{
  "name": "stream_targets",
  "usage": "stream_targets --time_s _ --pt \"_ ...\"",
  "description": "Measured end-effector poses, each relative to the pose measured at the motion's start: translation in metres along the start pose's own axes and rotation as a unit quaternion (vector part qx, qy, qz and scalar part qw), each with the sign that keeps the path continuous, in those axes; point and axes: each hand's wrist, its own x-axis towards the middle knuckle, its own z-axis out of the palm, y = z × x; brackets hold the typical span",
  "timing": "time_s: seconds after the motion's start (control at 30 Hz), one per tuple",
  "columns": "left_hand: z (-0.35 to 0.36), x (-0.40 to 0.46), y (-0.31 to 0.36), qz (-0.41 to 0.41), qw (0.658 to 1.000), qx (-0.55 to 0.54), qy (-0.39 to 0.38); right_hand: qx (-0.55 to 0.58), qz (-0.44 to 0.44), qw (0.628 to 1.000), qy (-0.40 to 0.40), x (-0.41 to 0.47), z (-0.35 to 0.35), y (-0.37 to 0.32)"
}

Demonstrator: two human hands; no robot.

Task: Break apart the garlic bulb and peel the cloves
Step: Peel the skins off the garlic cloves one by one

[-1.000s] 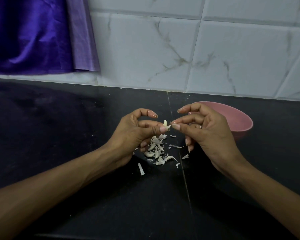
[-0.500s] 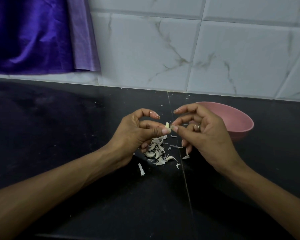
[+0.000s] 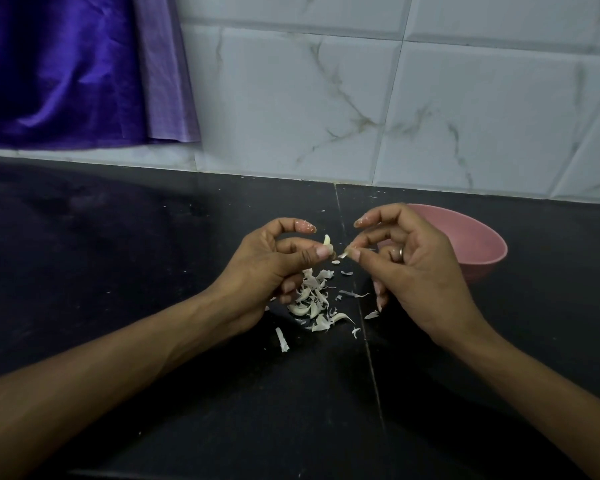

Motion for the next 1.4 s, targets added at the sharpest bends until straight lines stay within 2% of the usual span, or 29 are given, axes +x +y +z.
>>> stream_targets --time_s 0.37,0.67,0.77,0.93,1.4 --pt "0.0 -0.001 0.0 0.002 0.999 -0.005 -0.042 -0.034 -0.014 0.999 0.009 0.0 -0.001 0.0" --pt "0.002 -0.002 -0.001 -0.002 0.998 0.022 -0.056 0.041 0.048 0.997 -0.044 0.001 0.002 -0.003" --pt "0.002 -0.002 0.0 -0.001 0.997 0.038 -0.063 0.081 0.069 0.993 -0.04 0.001 0.003 -0.003" --pt "0.002 -0.005 0.003 0.029 0.995 0.068 -0.06 0.162 0.122 0.979 -0.033 0.0 0.005 -0.006" --pt "0.001 -0.003 0.001 0.113 0.983 0.13 -0.066 0.174 0.132 0.975 -0.034 -0.002 0.008 -0.006"
